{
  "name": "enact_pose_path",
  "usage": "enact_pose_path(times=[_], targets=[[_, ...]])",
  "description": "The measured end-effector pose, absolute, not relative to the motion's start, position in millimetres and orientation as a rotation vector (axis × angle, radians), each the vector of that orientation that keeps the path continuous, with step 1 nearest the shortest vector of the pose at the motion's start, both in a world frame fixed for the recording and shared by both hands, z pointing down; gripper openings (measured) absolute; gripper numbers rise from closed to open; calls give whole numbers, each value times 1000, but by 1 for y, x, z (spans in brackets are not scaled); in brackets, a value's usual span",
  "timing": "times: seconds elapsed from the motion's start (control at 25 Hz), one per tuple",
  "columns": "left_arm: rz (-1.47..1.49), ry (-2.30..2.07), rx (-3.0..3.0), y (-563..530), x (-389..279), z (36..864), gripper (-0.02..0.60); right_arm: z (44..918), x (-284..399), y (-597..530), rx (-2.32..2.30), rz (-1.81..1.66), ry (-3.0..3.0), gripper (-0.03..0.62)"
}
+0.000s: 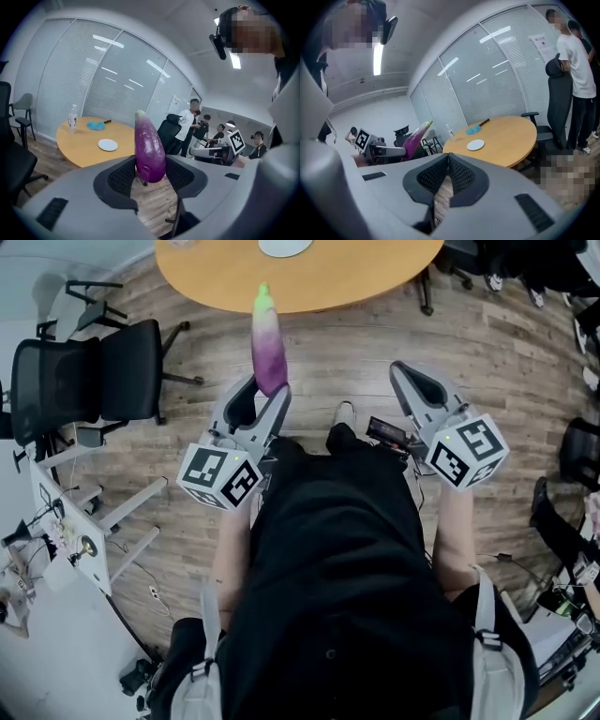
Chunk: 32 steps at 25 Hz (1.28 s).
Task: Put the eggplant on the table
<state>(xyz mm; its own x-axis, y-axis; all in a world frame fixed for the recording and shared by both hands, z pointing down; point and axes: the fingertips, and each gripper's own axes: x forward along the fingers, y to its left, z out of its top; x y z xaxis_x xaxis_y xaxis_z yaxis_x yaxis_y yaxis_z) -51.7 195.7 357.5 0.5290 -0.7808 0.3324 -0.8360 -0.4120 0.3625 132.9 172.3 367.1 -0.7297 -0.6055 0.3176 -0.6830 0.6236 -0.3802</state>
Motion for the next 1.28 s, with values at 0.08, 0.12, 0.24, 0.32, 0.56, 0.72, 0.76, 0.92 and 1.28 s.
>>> enact_pose_path(times=[0.08,0.12,0.24,0.32,0.56,0.72,0.76,0.92,1.28], targets=[[141,-1351,2264,197,-52,357,212,370,137,171,1048,749,-2686,17],[136,-1371,2250,197,-53,356,212,371,138,171,1036,761,-2684,17],[125,-1411,2211,201,-53,359,212,373,141,169,1007,770,-2676,17],[131,-1417,2198,202,-55,362,212,373,141,167,1011,778,-2677,17],[153,-1400,2203,196,-55,363,212,381,150,172,1031,800,-2654,17],[135,-1333,2248,188,-50,358,212,384,156,167,1087,807,-2618,17],[142,-1322,2253,186,-50,359,212,382,157,165,1109,807,-2613,17],[169,-1287,2267,168,-52,365,212,376,158,155,1164,801,-2600,17],[156,-1193,2337,110,-61,363,212,367,145,117,1267,760,-2562,17]])
